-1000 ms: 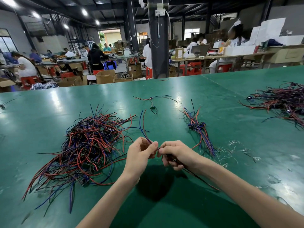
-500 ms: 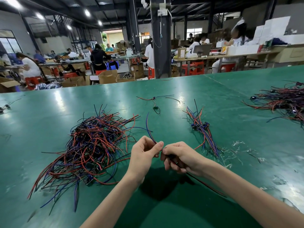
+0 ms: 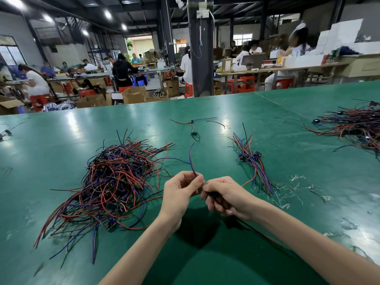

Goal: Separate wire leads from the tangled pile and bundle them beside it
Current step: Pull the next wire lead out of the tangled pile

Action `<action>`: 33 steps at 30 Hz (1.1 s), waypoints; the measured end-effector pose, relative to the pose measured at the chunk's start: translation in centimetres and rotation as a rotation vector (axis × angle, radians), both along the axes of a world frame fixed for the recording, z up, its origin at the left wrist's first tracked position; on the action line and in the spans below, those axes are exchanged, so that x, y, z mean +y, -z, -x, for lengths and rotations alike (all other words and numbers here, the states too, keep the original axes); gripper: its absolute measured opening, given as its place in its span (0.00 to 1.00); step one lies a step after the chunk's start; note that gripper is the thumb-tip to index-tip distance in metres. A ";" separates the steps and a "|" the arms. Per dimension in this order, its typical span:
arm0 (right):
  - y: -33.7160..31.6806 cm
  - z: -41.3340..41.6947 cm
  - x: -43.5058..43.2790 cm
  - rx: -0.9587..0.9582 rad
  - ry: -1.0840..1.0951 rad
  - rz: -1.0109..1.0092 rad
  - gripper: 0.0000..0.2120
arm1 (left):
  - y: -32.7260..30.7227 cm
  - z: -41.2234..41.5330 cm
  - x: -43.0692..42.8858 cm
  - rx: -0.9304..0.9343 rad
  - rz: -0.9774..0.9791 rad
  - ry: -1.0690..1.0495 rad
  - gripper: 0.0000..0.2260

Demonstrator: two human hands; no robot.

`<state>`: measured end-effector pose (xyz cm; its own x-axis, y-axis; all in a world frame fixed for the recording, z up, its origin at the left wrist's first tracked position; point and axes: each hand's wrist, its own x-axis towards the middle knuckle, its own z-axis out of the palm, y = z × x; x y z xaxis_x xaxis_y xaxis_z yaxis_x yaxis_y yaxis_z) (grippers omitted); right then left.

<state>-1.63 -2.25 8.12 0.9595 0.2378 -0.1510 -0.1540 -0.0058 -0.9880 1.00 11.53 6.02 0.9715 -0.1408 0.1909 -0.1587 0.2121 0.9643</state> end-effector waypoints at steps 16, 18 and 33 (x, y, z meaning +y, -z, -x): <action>-0.2 -0.2 0.3 -0.119 0.080 0.013 0.15 | -0.9 -0.2 0.3 -0.177 -0.115 -0.225 0.07; -0.3 -0.1 0.4 -0.129 0.078 0.010 0.14 | -1.0 -0.4 0.5 -0.161 -0.097 -0.245 0.06; -0.2 0.5 0.6 -0.131 -0.016 0.092 0.14 | -1.9 -3.9 5.0 -0.105 0.018 -0.575 0.07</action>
